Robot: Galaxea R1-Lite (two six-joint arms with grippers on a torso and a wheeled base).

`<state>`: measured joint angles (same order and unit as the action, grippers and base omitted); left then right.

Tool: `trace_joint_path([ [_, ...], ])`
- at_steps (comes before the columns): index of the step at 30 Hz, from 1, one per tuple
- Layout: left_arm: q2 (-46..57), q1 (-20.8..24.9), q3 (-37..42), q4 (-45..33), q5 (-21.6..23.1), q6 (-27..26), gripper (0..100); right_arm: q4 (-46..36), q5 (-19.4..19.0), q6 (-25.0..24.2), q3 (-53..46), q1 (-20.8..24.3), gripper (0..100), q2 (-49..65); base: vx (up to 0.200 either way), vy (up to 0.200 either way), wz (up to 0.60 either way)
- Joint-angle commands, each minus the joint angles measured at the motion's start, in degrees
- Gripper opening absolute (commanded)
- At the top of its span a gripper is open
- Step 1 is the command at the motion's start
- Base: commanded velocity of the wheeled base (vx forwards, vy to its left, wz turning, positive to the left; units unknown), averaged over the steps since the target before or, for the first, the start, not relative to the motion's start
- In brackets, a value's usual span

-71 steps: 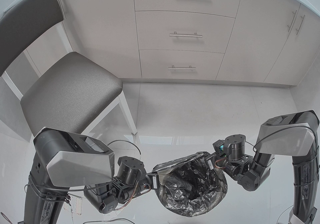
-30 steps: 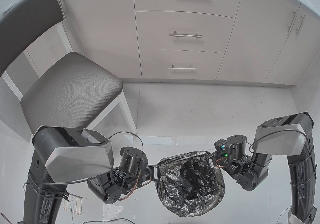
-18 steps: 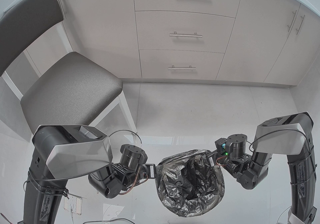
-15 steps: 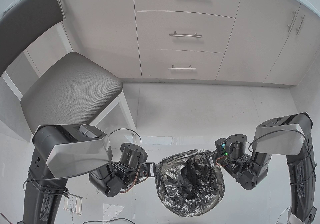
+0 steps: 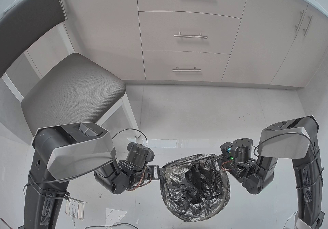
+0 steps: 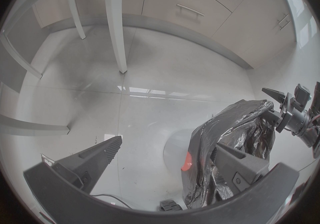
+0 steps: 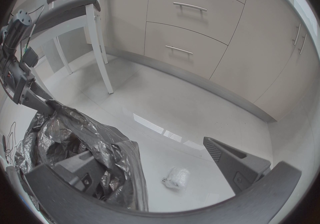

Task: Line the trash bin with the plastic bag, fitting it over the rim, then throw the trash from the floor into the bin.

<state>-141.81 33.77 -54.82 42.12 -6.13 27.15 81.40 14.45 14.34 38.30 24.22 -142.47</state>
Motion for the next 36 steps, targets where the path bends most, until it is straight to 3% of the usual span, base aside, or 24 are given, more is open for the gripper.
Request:
trace_joint_path([
  [1,0.1,0.1,-0.1,0.0,0.0,0.0,100,-0.4,0.1,0.0,0.8,-0.8,100,-0.4,0.000,0.000,0.00],
  [30,0.1,0.5,0.5,0.4,-0.9,-0.1,100,-0.7,-0.2,0.1,5.5,-2.7,100,-6.9,0.000,0.000,0.00],
  [36,0.0,0.6,0.6,0.5,-1.7,-0.1,100,-6.3,0.0,0.1,5.7,-3.4,100,-5.4,0.000,0.000,0.00],
])
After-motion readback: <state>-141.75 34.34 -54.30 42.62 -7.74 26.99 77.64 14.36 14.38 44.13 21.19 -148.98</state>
